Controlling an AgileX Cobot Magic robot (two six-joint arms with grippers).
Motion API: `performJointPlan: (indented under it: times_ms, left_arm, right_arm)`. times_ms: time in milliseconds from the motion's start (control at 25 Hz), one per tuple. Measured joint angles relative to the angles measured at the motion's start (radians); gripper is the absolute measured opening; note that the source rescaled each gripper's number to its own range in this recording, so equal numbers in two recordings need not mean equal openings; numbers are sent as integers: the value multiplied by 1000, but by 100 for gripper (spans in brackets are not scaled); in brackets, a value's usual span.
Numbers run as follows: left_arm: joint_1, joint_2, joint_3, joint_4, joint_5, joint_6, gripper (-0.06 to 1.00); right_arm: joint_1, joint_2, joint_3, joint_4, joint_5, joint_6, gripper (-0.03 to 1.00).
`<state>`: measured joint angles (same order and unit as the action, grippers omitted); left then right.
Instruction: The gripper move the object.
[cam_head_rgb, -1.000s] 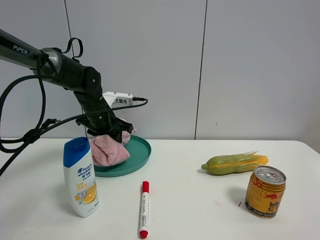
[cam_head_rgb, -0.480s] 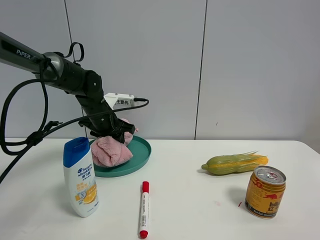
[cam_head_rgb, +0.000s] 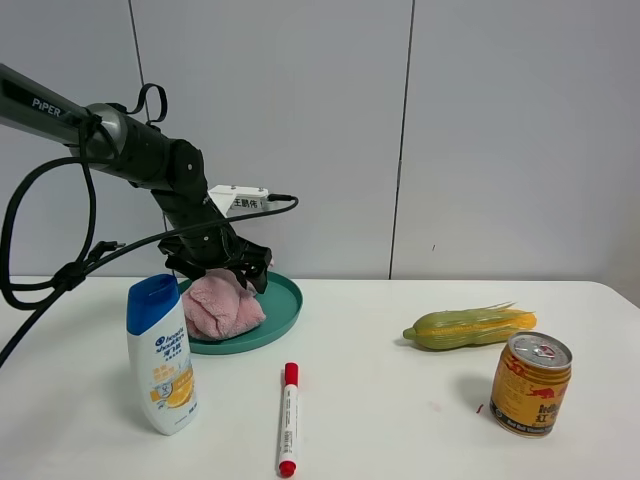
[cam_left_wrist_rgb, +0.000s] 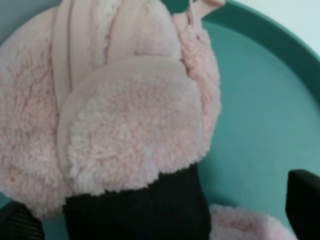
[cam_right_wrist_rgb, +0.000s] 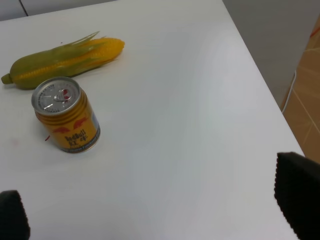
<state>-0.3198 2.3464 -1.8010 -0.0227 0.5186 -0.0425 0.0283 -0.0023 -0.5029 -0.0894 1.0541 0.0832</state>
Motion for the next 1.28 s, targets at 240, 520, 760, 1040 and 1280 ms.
performJointPlan:
  times_ms: [240, 520, 760, 1040, 1280]
  left_arm:
    - [0, -6, 0, 0, 4, -2, 99]
    - [-8, -116, 0, -1, 14, -19, 99]
    - [-15, -250, 0, 10, 37, -19, 99]
    - [18, -347, 0, 54, 63, -19, 99]
    - [119, -394, 0, 86, 114, -17, 99]
  right_arm:
    - [0, 0, 0, 0, 0, 0, 100]
    - [0, 0, 0, 0, 0, 0, 100]
    - [0, 0, 0, 0, 0, 0, 100]
    - [0, 0, 0, 0, 0, 0, 100]
    - [0, 0, 0, 0, 0, 0, 100]
